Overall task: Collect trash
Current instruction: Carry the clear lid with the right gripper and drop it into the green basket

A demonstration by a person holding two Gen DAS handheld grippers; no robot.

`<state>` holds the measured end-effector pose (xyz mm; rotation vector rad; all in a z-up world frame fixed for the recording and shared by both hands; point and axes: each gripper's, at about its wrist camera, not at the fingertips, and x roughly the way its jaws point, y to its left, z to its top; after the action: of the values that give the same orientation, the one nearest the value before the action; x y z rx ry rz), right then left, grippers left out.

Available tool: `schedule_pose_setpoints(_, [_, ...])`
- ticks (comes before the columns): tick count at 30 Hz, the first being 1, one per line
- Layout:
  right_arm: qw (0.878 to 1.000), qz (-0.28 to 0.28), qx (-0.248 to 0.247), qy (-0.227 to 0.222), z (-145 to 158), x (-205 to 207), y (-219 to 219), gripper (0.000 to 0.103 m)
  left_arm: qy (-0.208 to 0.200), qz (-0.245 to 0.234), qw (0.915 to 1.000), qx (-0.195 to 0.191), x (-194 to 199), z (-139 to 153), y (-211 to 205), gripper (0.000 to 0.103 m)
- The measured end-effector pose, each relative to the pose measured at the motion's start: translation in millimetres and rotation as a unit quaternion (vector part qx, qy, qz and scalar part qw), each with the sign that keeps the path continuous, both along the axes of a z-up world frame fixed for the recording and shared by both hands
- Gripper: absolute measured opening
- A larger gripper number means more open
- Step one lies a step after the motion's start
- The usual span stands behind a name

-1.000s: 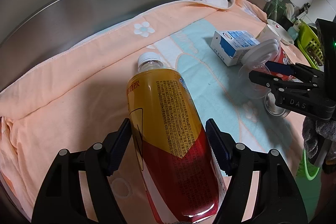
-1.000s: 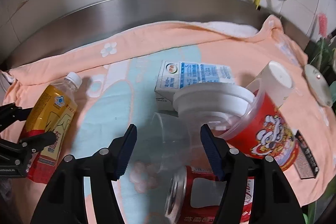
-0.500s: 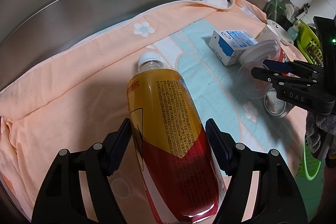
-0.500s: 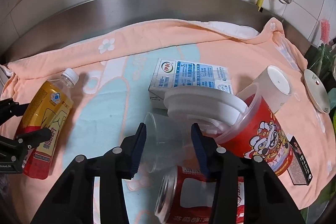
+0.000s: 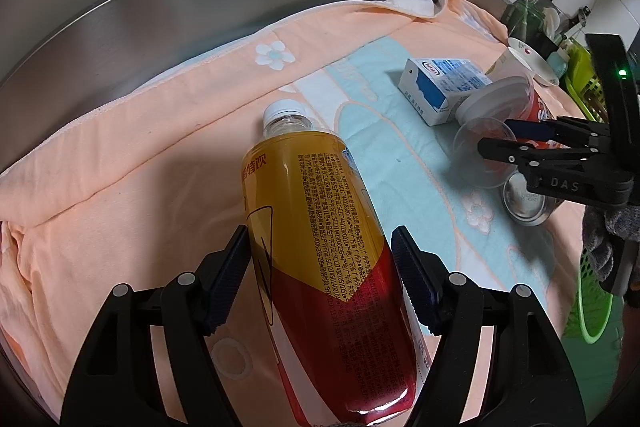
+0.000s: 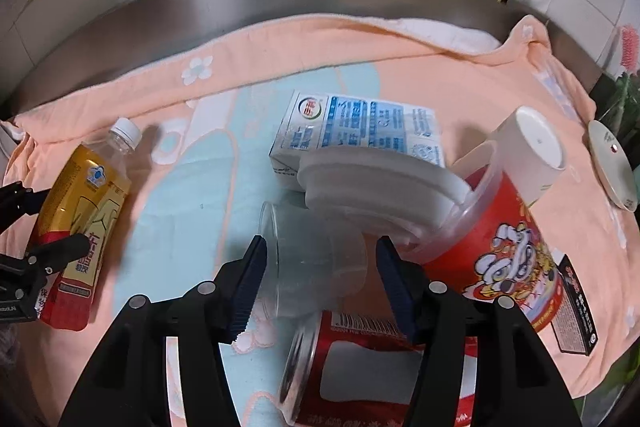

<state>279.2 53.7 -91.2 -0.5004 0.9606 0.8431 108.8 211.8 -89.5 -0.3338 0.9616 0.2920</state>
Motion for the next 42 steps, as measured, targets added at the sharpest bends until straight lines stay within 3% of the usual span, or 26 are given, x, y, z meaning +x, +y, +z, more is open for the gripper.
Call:
schedule_pose_setpoints(3, [1.000,0.005,-0.007,0.009,-3,0,4,0.053,0.000,0.000,1.0000,0.000,-1,0,1,0.070])
schedule_pose_setpoints(7, [1.000,0.008,-0.013,-0.006,-4,-5,6,0.042,-0.001,0.001,1.0000,-0.001,-2,0,0,0.070])
schedule_pose_setpoints(12, [1.000,0.012,0.004,-0.017,4,-16,2,0.041,-0.004,0.001,1.0000,-0.002,-4,1,0,0.070])
schedule_pose_setpoints(24, [0.994,0.023,0.094,-0.052,50,-80,-39,0.041,-0.028,-0.004,0.9996,-0.001,-23,21,-11,0.070])
schedule_pose_setpoints(31, [0.988,-0.027,0.136,-0.062,66,-116,-116,0.041,-0.052,-0.043,0.9977,0.001,-31,43,-46,0.070])
schedule_pose_setpoints(36, [0.984,-0.107,0.119,-0.075,60,-122,-195,0.041,-0.072,-0.092,0.9932,-0.006,-25,57,-89,0.070])
schedule_pose_setpoints(42, [0.968,-0.233,0.071,-0.062,25,-117,-301,0.041,-0.081,-0.156,0.9844,-0.016,-7,64,-150,0.070])
